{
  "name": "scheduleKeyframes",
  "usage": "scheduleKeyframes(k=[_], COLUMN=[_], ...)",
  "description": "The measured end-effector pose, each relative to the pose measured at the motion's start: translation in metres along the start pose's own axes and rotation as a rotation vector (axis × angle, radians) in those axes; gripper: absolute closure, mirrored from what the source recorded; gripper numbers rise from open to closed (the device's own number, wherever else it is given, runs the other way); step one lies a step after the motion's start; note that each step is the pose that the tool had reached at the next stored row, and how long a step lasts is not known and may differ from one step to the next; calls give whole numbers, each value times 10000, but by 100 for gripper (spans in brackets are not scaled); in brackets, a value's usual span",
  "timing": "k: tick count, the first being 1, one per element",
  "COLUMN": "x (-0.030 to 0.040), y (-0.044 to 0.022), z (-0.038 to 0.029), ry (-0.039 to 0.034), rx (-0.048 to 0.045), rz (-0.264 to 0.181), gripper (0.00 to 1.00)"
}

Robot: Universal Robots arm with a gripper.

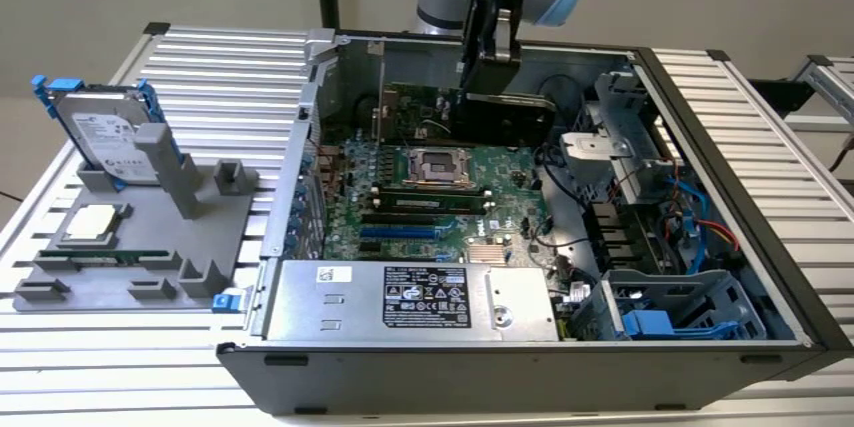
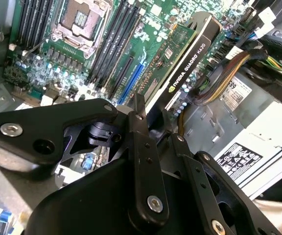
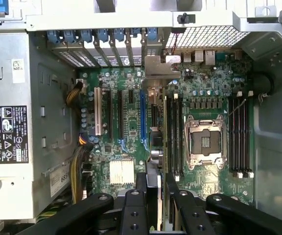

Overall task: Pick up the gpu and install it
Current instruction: 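Insert the gpu into the slot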

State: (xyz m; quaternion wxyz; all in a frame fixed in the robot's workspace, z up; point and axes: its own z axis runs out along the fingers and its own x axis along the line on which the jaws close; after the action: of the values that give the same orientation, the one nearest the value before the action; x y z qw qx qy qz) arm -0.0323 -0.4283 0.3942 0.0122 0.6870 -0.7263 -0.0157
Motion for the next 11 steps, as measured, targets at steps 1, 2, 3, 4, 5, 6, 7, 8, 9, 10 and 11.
scheduleKeyframes(k=[1, 2, 3, 4, 5, 6, 7, 8, 9, 10, 11], x=[0, 0, 0, 0, 0, 0, 0, 0, 0, 0, 0], y=[0, 0, 0, 0, 0, -1, -1, -1, -1, -2, -2], z=[1, 0, 0, 1, 1, 1, 1, 0, 2, 4, 7], ry=[-1, -1, -1, -1, -1, -1, -1, -1, -1, -2, -3], rx=[1, 0, 1, 1, 1, 0, 1, 1, 1, 1, 8], rz=[1, 1, 1, 1, 1, 0, -1, 0, 0, 0, -1], gripper=[100, 100, 100, 100, 100, 100, 100, 100, 100, 100, 100])
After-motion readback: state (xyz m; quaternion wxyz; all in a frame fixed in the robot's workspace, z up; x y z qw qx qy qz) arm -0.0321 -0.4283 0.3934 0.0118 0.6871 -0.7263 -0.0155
